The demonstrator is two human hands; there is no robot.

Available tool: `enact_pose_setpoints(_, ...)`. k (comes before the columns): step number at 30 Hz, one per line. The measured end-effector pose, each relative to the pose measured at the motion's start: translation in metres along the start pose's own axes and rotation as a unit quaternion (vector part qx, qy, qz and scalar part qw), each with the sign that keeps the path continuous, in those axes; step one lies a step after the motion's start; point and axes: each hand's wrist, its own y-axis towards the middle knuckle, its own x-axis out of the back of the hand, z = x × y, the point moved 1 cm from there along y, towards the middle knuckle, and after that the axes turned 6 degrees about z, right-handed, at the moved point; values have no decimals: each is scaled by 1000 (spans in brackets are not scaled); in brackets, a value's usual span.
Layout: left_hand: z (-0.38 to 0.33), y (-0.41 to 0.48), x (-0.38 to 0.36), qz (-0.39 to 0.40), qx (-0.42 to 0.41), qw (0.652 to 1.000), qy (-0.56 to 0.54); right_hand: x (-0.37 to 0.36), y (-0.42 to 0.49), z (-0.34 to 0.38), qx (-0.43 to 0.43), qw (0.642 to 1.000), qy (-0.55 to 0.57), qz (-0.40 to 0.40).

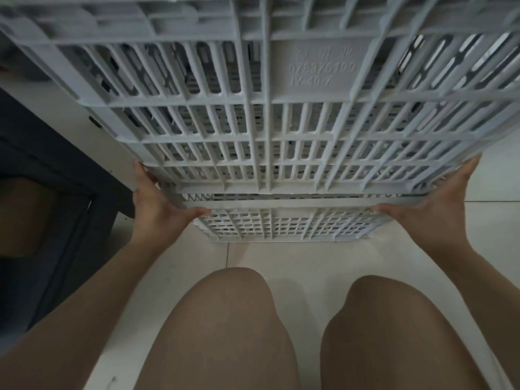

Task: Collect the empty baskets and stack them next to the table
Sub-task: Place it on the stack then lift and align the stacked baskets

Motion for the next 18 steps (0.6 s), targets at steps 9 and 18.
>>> enact_pose_setpoints(9,8,-4,-5,-34,-20,999,-3,3,2,3,-9,992,-118,-38)
enact_pose_setpoints(18,11,-6,-7,-43,-29,999,8,3,0,4,1,990,-133,-43)
